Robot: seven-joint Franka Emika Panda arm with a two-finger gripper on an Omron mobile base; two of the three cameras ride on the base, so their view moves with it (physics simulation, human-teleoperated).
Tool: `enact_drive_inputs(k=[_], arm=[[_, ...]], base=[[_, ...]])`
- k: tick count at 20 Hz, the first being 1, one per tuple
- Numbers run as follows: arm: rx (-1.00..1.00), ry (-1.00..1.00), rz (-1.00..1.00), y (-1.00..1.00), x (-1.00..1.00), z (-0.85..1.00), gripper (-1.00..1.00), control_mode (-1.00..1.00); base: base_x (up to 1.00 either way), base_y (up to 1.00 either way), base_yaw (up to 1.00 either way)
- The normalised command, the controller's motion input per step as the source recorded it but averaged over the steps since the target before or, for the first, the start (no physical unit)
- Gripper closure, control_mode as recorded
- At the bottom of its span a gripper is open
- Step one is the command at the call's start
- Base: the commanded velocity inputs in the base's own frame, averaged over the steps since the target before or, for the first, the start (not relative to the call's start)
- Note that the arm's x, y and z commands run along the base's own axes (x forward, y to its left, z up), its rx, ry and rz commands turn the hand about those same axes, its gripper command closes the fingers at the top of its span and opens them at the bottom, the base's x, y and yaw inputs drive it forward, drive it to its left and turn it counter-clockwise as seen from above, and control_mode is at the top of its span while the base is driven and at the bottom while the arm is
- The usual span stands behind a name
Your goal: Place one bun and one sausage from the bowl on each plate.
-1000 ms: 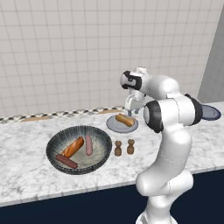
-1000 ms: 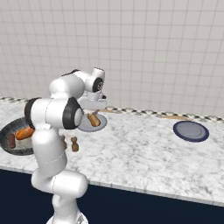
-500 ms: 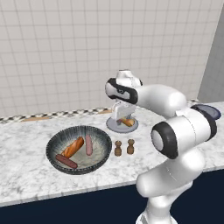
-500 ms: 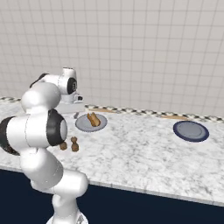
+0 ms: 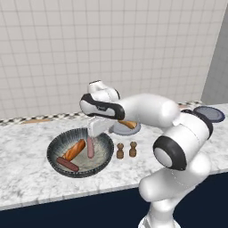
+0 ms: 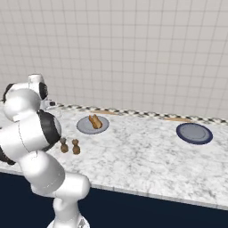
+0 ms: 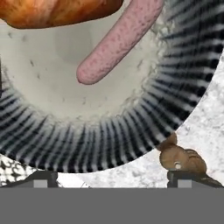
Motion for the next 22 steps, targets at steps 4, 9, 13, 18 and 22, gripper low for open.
enact_drive_inputs(k=[4,9,13,18,22], arm=[[-0.06,0.01,-0.02,1.0,0.04,-0.24,-1.0,-1.0],[0.0,0.04,-0.23,0.59,0.39,-0.75,-1.0,-1.0],[0.0,0.01,-0.36,0.02,0.26,-0.45,-1.0,-1.0],[-0.06,0.0,-0.28,0.1,0.25,-0.51,-1.0,-1.0],[-0.03,-0.07,-0.16,-0.15,-0.04,-0.22,-1.0,-1.0]], base=[[0.0,0.0,0.0],[0.0,0.0,0.0],[0.0,0.0,0.0],[0.0,0.0,0.0],[0.0,0.0,0.0]])
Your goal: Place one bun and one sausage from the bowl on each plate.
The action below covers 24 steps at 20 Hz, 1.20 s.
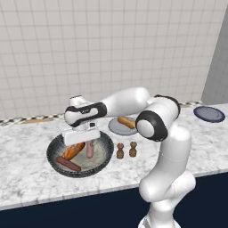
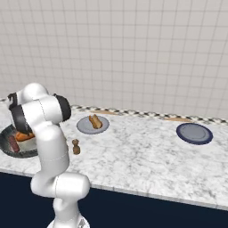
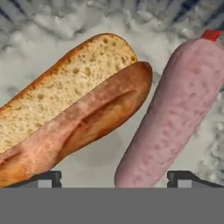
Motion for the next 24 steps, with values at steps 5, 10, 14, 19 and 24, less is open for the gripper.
enact_drive_inputs(k=[5,10,14,19,24], arm=[[0.0,-0.11,-0.07,-0.41,-0.5,-0.02,-1.0,-1.0],[0.0,-0.24,0.0,-0.06,-0.29,-0.03,-1.0,-1.0],[0.0,-0.12,0.0,-0.21,0.03,-0.2,-1.0,-1.0],[0.0,-0.04,0.0,0.0,0.17,-0.01,-1.0,-1.0],[0.0,-0.09,0.0,0.04,0.19,-0.22,-1.0,-1.0]], base=[[0.0,0.0,0.0],[0.0,0.0,0.0],[0.0,0.0,0.0],[0.0,0.0,0.0],[0.0,0.0,0.0]])
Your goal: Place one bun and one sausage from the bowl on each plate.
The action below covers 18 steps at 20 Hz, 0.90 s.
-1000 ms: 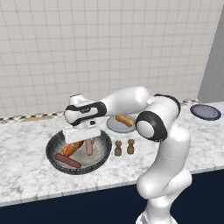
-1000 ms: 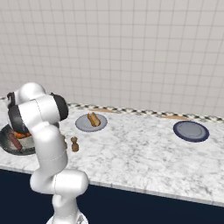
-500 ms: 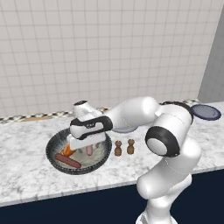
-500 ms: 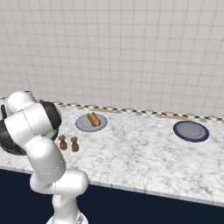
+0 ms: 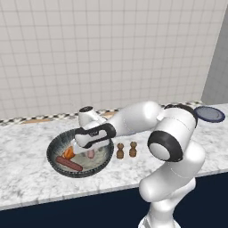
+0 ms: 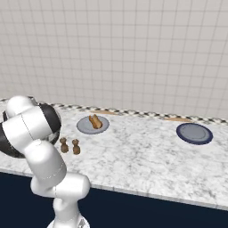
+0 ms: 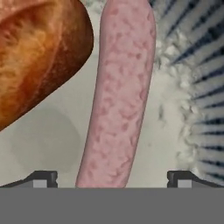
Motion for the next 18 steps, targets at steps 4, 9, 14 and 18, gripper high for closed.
enact_drive_inputs(k=[4,9,14,18], arm=[[0.0,-0.13,0.0,0.12,0.14,-0.25,-1.0,-1.0],[0.0,-0.04,0.0,0.02,0.0,-0.09,1.0,-1.0],[0.0,-0.01,0.0,0.0,0.0,0.0,1.0,-1.0],[0.0,0.0,0.0,-0.31,-0.15,0.37,1.0,-1.0]], base=[[0.0,0.0,0.0],[0.0,0.0,0.0],[0.0,0.0,0.0],[0.0,0.0,0.0]])
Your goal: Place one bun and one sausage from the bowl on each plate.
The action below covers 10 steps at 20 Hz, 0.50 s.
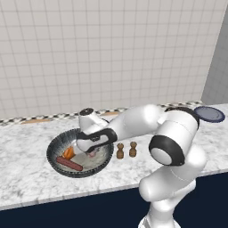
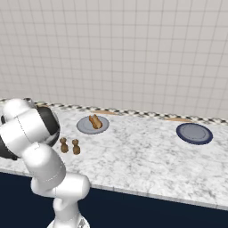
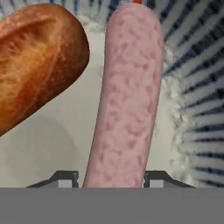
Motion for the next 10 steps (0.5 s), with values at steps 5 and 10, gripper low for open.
enact_drive_inputs(k=[5,10], arm=[[0.0,0.0,0.07,-0.51,-0.29,1.0,1.0,-1.0],[-0.06,0.06,0.26,-0.53,-0.03,1.0,1.0,-1.0]], base=[[0.0,0.0,0.0],[0.0,0.0,0.0]])
